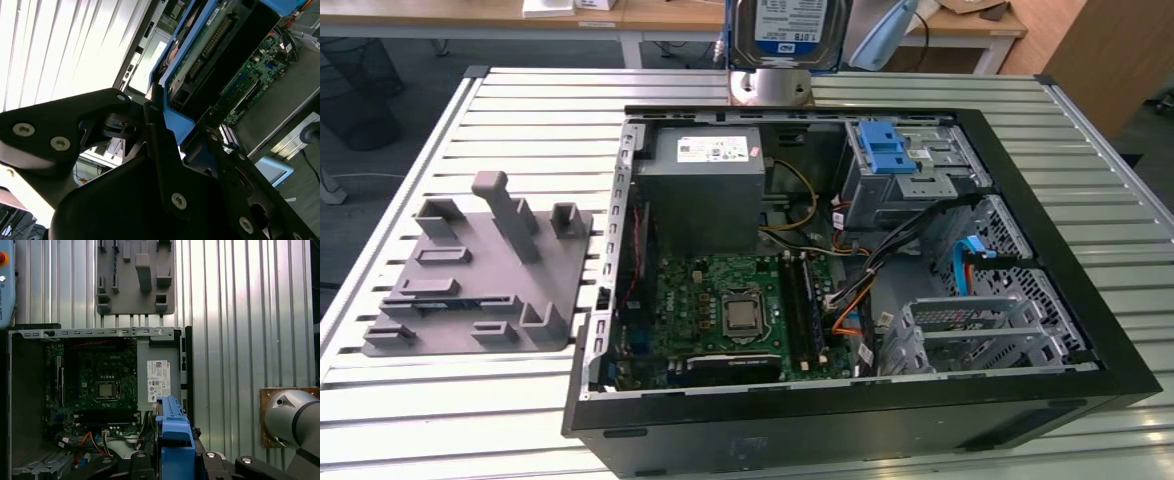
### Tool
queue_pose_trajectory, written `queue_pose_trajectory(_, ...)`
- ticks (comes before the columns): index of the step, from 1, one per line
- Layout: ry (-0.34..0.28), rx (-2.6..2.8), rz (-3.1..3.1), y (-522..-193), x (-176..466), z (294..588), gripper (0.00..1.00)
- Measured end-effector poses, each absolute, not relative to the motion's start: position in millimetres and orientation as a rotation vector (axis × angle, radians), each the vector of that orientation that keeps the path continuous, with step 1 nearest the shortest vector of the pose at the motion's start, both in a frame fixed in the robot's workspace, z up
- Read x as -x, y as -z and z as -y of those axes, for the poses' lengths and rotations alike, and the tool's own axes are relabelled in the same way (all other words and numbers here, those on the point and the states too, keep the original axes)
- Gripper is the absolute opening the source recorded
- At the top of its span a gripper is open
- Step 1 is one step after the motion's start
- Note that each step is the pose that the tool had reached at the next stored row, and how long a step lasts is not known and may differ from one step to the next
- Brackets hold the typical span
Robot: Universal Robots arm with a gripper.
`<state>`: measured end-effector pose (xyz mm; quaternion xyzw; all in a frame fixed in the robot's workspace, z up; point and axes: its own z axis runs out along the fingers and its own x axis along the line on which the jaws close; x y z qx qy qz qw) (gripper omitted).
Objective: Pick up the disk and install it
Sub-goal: 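Pick up the disk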
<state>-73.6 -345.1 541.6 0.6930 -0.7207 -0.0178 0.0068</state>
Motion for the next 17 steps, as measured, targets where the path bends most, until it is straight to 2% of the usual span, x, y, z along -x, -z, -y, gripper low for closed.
queue_pose_trajectory(17, 0.056, -2.168, 2.254, -541.5, 73.5, 353.3, 0.36)
